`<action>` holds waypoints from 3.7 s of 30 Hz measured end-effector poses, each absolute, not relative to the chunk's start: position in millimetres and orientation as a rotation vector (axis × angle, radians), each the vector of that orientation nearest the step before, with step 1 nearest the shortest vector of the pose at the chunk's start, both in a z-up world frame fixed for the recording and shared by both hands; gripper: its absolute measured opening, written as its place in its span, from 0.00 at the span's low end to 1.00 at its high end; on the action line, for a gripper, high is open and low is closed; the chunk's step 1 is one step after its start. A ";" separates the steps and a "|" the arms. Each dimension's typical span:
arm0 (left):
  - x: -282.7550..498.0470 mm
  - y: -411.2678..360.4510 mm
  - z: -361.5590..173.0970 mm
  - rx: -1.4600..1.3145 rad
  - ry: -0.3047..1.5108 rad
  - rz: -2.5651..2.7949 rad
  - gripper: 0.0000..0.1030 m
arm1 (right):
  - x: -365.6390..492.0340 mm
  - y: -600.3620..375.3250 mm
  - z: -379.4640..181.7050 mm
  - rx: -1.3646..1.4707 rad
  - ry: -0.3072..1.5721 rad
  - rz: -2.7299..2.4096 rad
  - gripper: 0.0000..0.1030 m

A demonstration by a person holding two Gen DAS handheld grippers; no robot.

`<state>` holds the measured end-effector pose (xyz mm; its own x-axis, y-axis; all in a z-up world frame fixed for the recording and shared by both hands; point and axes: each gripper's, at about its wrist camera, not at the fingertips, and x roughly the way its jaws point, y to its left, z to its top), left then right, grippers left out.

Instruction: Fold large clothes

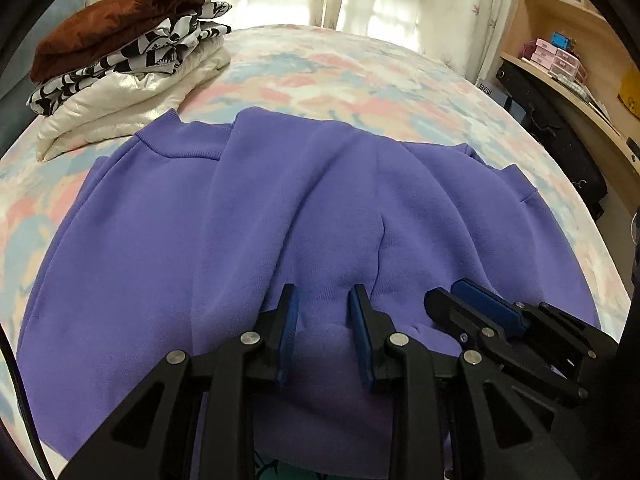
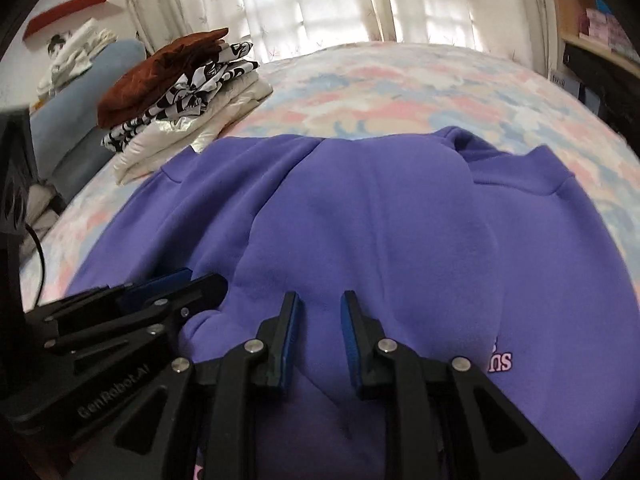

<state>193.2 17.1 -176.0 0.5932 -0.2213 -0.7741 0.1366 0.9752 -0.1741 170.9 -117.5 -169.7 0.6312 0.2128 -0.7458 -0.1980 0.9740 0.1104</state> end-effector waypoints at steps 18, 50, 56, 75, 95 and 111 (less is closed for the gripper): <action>106.0 54.1 -121.0 -0.196 0.892 -0.231 0.36 | 100.5 -129.3 -124.5 0.121 0.843 0.283 0.24; 20.2 173.0 -159.3 -0.555 0.916 -0.203 0.84 | 22.9 -95.6 -88.8 0.080 0.780 0.343 0.26; 44.9 177.3 -184.9 -0.635 0.883 -0.214 0.84 | 36.3 -93.6 -98.8 0.074 0.780 0.332 0.26; 135.8 180.1 -203.1 -0.832 0.789 -0.202 0.62 | 132.6 -79.4 -105.6 0.037 0.721 0.241 0.18; 135.8 181.5 -218.1 -0.922 0.967 -0.159 0.99 | 133.1 -84.3 -121.5 0.106 0.787 0.260 0.18; 169.1 180.2 -189.3 -0.753 0.655 -0.129 0.16 | 146.3 -75.5 -136.9 0.051 0.822 0.244 0.09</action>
<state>169.1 180.2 -189.3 0.7954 -0.3352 -0.5050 -0.1179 0.7317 -0.6714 146.3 -75.5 -136.9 0.6545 0.2349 -0.7187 -0.1954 0.9708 0.1393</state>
